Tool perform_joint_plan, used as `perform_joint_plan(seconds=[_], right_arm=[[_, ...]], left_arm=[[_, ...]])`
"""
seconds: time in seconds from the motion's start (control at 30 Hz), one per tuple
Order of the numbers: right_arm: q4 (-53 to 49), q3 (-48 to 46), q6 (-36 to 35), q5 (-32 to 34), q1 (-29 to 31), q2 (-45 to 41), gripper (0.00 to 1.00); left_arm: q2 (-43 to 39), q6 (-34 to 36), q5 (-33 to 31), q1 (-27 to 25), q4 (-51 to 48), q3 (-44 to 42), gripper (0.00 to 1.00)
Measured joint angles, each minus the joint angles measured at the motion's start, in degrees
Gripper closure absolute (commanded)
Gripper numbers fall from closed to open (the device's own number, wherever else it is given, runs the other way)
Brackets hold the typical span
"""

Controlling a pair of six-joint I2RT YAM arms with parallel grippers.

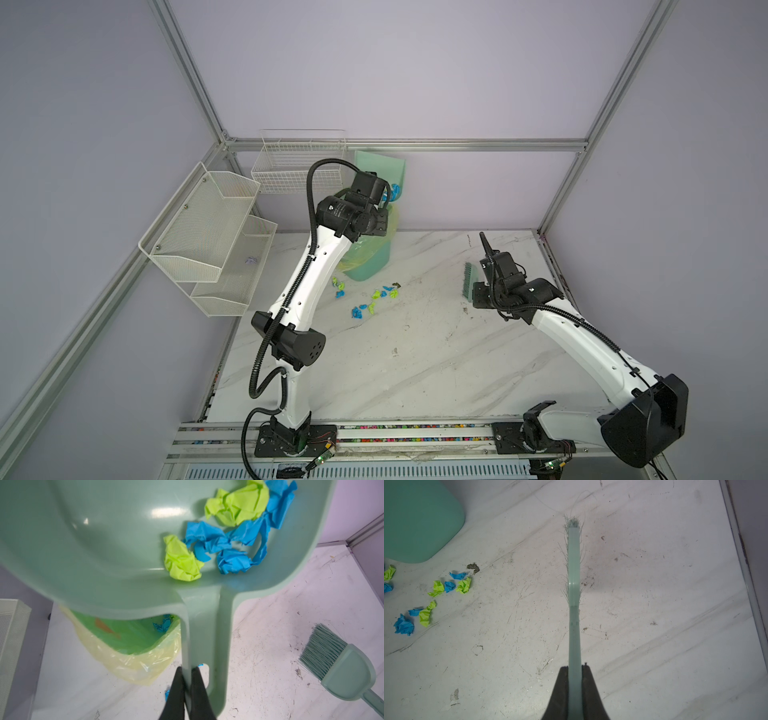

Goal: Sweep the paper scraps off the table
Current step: 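Tip the dustpan over the trash bin with the left gripper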

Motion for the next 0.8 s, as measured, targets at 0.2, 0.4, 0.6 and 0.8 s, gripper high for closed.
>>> perform_joint_plan(seconds=[0.2,0.4,0.6,0.8], right_arm=[[0.98,-0.76,-0.04,-0.79,0.00,0.00,1.00],[1.25,-1.27,-0.46,-1.20,0.00,0.00,1.00],[2.29,-1.27,-0.85,-2.71,-0.04,0.02,1.00],[3.85,-1.68,-0.79,-4.35,-0.07,0.00,1.00]], left_arm=[[-0.72,1.73,-6.03,3.98,-1.79,-0.02,1.00],[-0.72,5.81,-12.66,3.54,-3.74,-0.13,1.00],[-0.74,9.44,-22.38,3.48,-4.17,-6.47,1.00],[-0.31,12.74,-32.46,3.43,-3.48,-13.35,1.00]])
